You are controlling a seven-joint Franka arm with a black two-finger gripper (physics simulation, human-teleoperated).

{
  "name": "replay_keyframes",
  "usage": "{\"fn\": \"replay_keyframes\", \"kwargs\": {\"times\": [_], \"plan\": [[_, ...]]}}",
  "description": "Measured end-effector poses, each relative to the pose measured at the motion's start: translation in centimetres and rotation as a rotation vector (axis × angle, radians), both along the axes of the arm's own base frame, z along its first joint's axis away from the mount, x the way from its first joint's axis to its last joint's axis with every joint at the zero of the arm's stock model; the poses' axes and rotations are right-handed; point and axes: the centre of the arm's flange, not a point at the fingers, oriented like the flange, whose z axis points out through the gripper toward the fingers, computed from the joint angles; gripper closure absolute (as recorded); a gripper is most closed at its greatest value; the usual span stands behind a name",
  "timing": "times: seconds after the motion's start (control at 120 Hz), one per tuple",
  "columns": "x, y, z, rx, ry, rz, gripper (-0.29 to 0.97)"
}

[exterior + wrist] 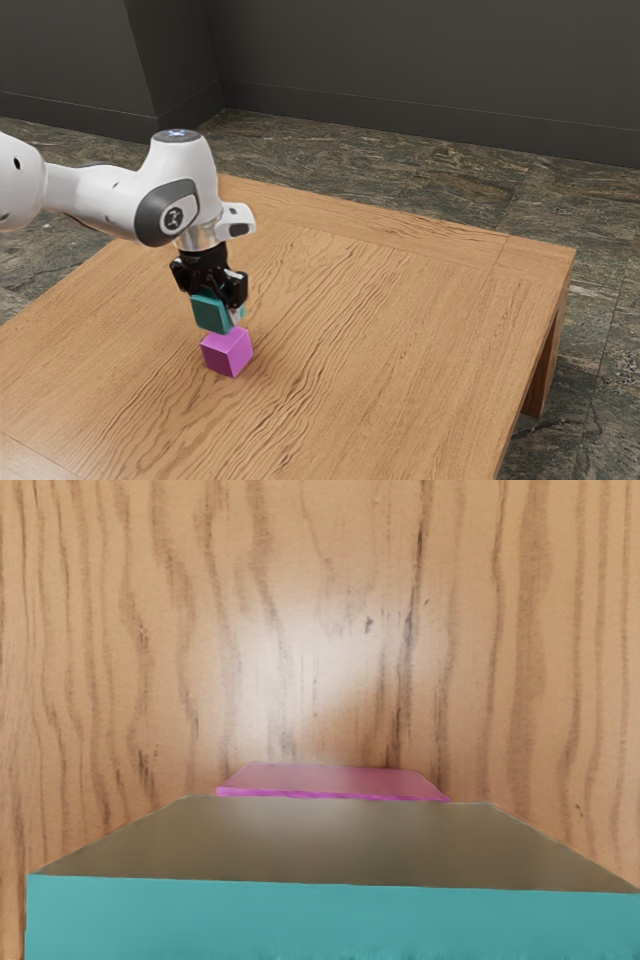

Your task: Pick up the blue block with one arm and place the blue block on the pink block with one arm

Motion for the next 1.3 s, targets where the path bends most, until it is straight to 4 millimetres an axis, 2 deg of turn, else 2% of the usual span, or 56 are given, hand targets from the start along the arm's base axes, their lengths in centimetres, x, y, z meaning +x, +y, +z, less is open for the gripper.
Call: {"fn": "replay_keyframes", "kwargs": {"times": [0.067,0.092,0.275,0.342,0.408,0.517,0.558,0.583,0.608,0.7,0.742,0.817,0.95,1.133,1.3], "plan": [[0.0,0.3,0.0,0.000,0.000,0.009,0.30],[0.0,0.4,0.0,0.000,-0.001,0.011,0.25],[0.0,0.2,0.2,-0.008,-0.004,0.016,0.14],[0.0,0.1,1.5,-0.008,-0.026,0.015,0.10],[-0.5,-0.1,6.6,-0.005,-0.119,0.003,0.08],[0.8,-0.7,19.0,0.005,-0.323,-0.002,0.04],[1.0,-1.0,22.9,0.004,-0.368,0.007,0.04],[0.9,-1.1,24.5,0.002,-0.379,0.020,0.03],[0.6,-1.1,25.8,-0.002,-0.384,0.044,0.03],[-1.5,-0.5,34.6,-0.036,-0.401,0.247,0.02],[-2.8,1.0,36.6,-0.034,-0.371,0.360,0.02],[-4.0,3.3,36.4,0.001,-0.277,0.541,0.01],[-5.7,4.8,34.4,0.066,-0.144,0.779,0.01],[-6.8,4.6,33.5,0.110,-0.070,1.003,0.00],[-7.3,4.7,33.4,0.122,-0.061,1.156,0.00]]}}
